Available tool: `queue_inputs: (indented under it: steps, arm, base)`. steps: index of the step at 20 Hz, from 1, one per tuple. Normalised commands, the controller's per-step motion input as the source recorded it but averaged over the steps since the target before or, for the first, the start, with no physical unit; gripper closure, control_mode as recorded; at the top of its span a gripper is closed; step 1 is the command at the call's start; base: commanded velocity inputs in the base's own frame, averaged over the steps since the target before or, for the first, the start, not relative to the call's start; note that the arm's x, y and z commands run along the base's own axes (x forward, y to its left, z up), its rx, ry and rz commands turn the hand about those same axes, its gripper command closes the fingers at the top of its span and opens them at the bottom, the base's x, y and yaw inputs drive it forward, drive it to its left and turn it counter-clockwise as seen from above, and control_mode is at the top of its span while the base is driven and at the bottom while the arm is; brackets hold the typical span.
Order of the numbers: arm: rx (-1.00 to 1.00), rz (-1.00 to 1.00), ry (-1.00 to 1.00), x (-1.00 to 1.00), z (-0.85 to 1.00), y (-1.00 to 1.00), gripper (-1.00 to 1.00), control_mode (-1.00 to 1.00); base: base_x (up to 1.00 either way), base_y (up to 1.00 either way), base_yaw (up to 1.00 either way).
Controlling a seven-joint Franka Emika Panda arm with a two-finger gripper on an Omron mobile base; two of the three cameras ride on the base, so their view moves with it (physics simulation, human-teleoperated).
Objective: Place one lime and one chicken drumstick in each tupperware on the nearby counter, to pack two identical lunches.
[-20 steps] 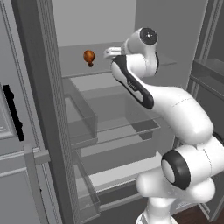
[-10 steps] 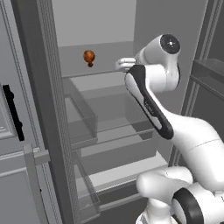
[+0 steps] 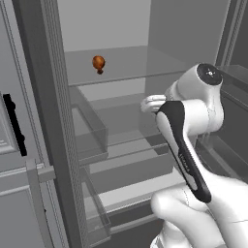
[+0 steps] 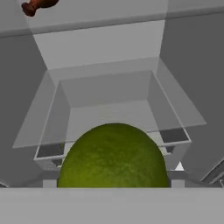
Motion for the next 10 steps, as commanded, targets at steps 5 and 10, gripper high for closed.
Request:
queue_inputs:
  steps: [5, 10]
  arm:
    - [-0.06, 0.01, 0.12, -0.98, -0.64, -0.04, 1.00, -1.00]
    - [0.00, 0.04, 0.02, -0.60, -0.25, -0.18, 1.00, 1.00]
  base:
    - [0.00, 0.00, 0.00]
    - [-0.40, -0.17, 0.05]
